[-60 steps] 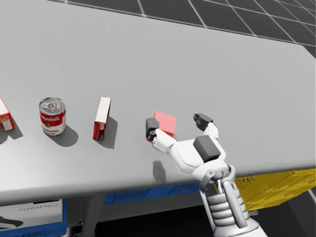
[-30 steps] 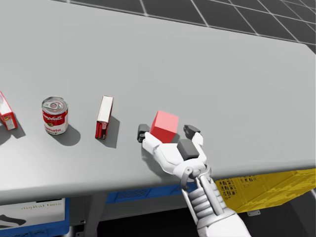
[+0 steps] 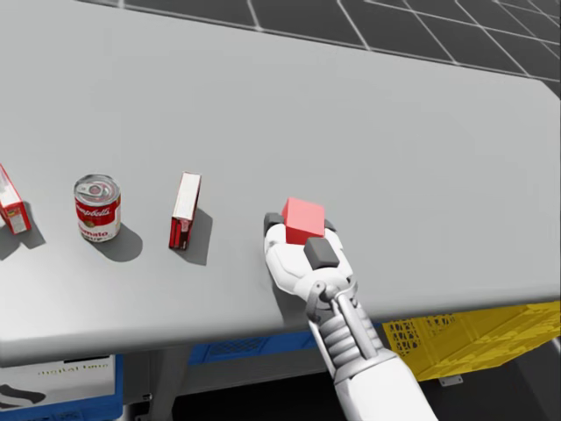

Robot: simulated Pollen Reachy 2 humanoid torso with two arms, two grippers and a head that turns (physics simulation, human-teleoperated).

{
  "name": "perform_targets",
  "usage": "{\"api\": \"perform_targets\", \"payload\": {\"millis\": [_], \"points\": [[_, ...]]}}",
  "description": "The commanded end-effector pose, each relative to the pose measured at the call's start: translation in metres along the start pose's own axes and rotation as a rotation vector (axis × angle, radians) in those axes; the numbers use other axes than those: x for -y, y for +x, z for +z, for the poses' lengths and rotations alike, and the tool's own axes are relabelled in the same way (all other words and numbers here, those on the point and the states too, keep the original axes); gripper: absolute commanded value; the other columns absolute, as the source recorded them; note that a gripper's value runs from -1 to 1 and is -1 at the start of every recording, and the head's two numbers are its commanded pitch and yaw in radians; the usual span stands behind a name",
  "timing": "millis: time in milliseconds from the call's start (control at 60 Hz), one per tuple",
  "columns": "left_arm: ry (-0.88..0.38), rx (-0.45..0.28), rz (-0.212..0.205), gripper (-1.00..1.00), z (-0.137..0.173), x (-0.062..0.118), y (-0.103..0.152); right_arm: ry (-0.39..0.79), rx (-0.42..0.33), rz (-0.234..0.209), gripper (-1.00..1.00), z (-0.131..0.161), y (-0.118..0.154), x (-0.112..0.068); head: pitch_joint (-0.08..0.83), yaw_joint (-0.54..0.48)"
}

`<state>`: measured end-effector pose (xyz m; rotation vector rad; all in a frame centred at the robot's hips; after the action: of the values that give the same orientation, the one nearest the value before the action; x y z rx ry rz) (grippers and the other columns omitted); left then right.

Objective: Find the red cube and pick it up.

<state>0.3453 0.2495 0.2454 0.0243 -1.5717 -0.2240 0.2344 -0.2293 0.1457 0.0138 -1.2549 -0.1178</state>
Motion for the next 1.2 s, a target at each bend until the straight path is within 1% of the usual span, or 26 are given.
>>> {"api": "perform_targets", "payload": {"millis": [17,100,200,333,467,567,667,717,800,817,850,867,917,933,967,983,1033,1050,1083,1100,1150,1167,1200], "points": [[0.000,-0.001,-0.002,-1.00,0.000,0.001,0.000,-0.025,-0.032,-0.073,1.00,0.001,-0.010,-0.008,0.723,-0.38],[0.001,-0.001,-0.002,-1.00,0.000,0.001,0.000,-0.025,-0.030,-0.069,1.00,0.001,-0.010,-0.008,0.713,-0.38],[0.001,-0.001,-0.002,-1.00,0.000,0.001,0.000,-0.022,-0.034,-0.070,1.00,0.001,-0.012,-0.009,0.664,-0.38],[0.003,-0.006,-0.004,-1.00,0.000,0.002,-0.001,-0.016,-0.038,-0.075,1.00,0.002,-0.014,-0.009,0.522,-0.40],[0.002,-0.009,-0.006,-1.00,-0.001,0.003,-0.002,-0.012,-0.038,-0.070,1.00,0.002,-0.015,-0.010,0.418,-0.42],[0.003,-0.012,-0.008,-1.00,-0.001,0.003,-0.002,-0.005,-0.030,-0.062,1.00,0.003,-0.013,-0.011,0.360,-0.43],[0.006,-0.011,-0.005,-1.00,-0.001,0.003,-0.002,0.004,-0.006,-0.051,1.00,0.005,-0.002,-0.011,0.333,-0.44],[0.008,-0.009,-0.002,-1.00,0.000,0.002,-0.001,0.008,0.024,-0.033,1.00,0.008,0.007,-0.012,0.323,-0.44],[0.012,-0.006,0.002,-1.00,0.000,0.001,0.000,0.024,0.064,-0.020,1.00,0.013,0.024,-0.013,0.316,-0.44],[0.013,-0.005,0.003,-1.00,0.000,0.001,0.000,0.028,0.090,-0.007,1.00,0.016,0.032,-0.014,0.314,-0.44],[0.014,-0.004,0.003,-1.00,0.000,0.000,0.000,0.032,0.106,-0.001,1.00,0.017,0.038,-0.014,0.314,-0.44],[0.015,-0.003,0.005,-1.00,0.000,0.000,0.001,0.039,0.131,0.002,1.00,0.021,0.048,-0.015,0.311,-0.44],[0.016,-0.003,0.006,-1.00,0.000,-0.001,0.001,0.044,0.162,0.018,1.00,0.025,0.058,-0.016,0.310,-0.44],[0.017,-0.002,0.006,-1.00,0.000,-0.001,0.001,0.047,0.192,0.025,1.00,0.028,0.068,-0.016,0.309,-0.44],[0.017,-0.001,0.006,-1.00,0.000,-0.001,0.001,0.053,0.207,0.026,1.00,0.031,0.075,-0.017,0.307,-0.44],[0.017,-0.001,0.007,-1.00,0.000,-0.001,0.001,0.057,0.236,0.037,1.00,0.036,0.085,-0.018,0.305,-0.44],[0.018,0.000,0.007,-1.00,0.000,-0.002,0.002,0.061,0.266,0.048,1.00,0.041,0.095,-0.019,0.304,-0.44],[0.019,0.001,0.008,-1.00,0.000,-0.002,0.002,0.067,0.294,0.057,1.00,0.046,0.104,-0.021,0.301,-0.44],[0.020,0.001,0.009,-1.00,0.001,-0.002,0.002,0.071,0.316,0.065,1.00,0.049,0.110,-0.022,0.298,-0.44],[0.021,0.003,0.010,-1.00,0.001,-0.002,0.002,0.075,0.347,0.074,1.00,0.054,0.119,-0.024,0.293,-0.44],[0.021,0.003,0.011,-1.00,0.001,-0.003,0.003,0.079,0.380,0.081,1.00,0.060,0.129,-0.026,0.289,-0.44],[0.021,0.004,0.012,-1.00,0.001,-0.003,0.003,0.085,0.415,0.088,1.00,0.066,0.139,-0.027,0.287,-0.44],[0.021,0.004,0.012,-1.00,0.001,-0.003,0.003,0.087,0.440,0.095,1.00,0.070,0.146,-0.029,0.286,-0.44]]}}
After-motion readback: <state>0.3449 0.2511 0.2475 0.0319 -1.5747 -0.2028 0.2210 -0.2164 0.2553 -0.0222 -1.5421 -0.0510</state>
